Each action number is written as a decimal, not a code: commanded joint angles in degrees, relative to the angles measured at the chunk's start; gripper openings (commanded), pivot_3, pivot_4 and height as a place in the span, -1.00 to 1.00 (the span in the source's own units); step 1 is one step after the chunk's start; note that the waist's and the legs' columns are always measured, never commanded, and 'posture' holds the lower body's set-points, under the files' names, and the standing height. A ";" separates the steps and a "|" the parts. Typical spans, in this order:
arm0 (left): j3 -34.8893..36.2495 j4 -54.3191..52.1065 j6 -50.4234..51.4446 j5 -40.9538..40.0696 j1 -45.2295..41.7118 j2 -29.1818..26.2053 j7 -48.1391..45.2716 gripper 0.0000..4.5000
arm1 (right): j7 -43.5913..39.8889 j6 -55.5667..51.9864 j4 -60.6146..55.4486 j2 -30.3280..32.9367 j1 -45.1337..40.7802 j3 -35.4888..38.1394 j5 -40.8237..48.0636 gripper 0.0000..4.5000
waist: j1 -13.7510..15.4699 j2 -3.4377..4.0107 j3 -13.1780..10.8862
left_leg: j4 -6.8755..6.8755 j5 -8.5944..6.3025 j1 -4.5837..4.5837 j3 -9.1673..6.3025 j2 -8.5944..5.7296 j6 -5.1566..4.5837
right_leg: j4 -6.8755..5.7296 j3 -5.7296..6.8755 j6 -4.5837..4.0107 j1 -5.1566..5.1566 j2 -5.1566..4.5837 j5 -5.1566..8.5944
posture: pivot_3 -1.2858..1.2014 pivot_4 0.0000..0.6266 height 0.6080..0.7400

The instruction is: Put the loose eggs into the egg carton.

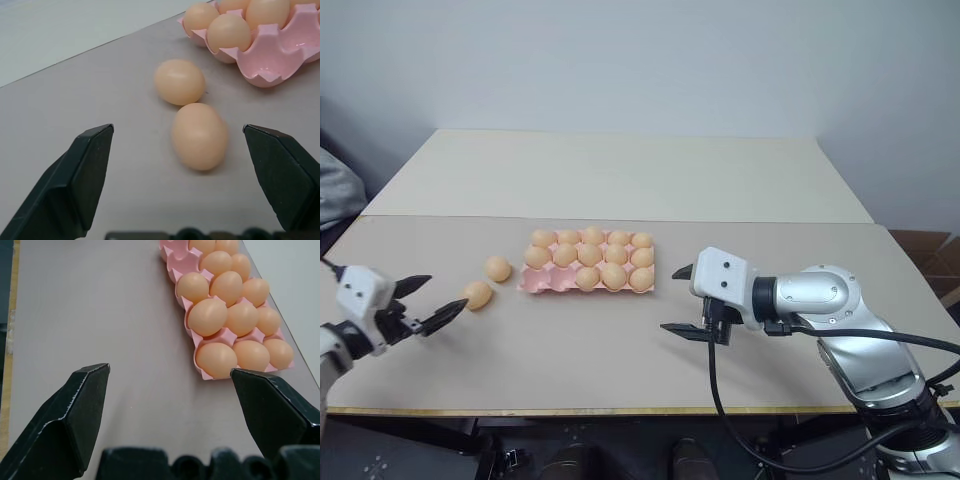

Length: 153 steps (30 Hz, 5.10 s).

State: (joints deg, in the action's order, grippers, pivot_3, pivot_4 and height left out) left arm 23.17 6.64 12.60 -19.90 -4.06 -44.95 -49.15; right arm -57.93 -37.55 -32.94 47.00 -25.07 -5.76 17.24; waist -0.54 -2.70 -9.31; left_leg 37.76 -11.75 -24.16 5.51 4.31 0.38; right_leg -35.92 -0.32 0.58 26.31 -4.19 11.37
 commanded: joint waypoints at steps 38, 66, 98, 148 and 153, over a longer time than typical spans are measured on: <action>-5.71 -2.93 -2.67 -6.65 -4.20 -2.48 -14.68 -0.22 | 7.44 -1.30 -3.54 2.20 1.79 1.23 0.58 1.00 | 0.30 -0.05 0.03 | 0.07 0.18 -0.01 -0.04 -0.03 -0.30 | -0.05 0.02 0.04 -0.03 -0.08 -0.03 | 0.03 -0.52 1.00; -18.65 32.20 -23.19 1.56 -36.02 14.35 -24.68 0.65 | 15.88 -4.92 -8.15 1.23 4.82 1.98 -1.60 1.00 | 0.96 -0.10 0.06 | 0.17 0.25 -0.10 -0.24 -0.29 -0.42 | -0.05 -0.12 0.51 -0.15 -0.01 -0.30 | 0.03 -0.52 1.00; 18.66 -20.57 3.71 -8.61 18.45 -3.89 -9.30 0.99 | 8.66 1.64 -0.95 1.44 0.43 -1.51 -1.41 1.00 | 0.34 -0.10 0.06 | 0.14 -0.02 0.00 -0.21 -0.23 0.03 | -0.02 0.07 0.19 -0.11 -0.22 -0.02 | 0.03 -0.52 1.00; -16.39 62.17 -29.06 16.04 -44.59 9.16 -4.08 0.47 | 11.92 -6.20 -8.52 4.13 5.81 4.29 0.19 1.00 | 1.14 -0.27 0.17 | 0.17 0.25 -0.14 -0.28 -0.32 -0.43 | -0.08 0.08 0.41 -0.16 -0.14 -0.38 | 0.03 -0.52 1.00; -16.43 62.59 -29.41 16.50 -45.23 9.00 -4.23 -0.19 | 12.26 -6.38 -8.60 4.23 5.68 4.27 0.23 1.00 | 1.10 -0.27 0.17 | 0.18 0.26 -0.13 -0.29 -0.32 -0.43 | -0.10 0.08 0.43 -0.16 -0.14 -0.38 | 0.03 -0.52 1.00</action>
State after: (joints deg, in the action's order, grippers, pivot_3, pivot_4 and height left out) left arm 6.08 68.82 -15.18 -3.43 -47.53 -35.50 -53.48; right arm -46.08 -43.92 -39.95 50.53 -19.17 -3.66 17.12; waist 0.56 -2.97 -9.14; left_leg 37.94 -11.49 -24.30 5.22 3.99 -0.05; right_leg -36.02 -0.24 1.00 26.15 -4.32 10.99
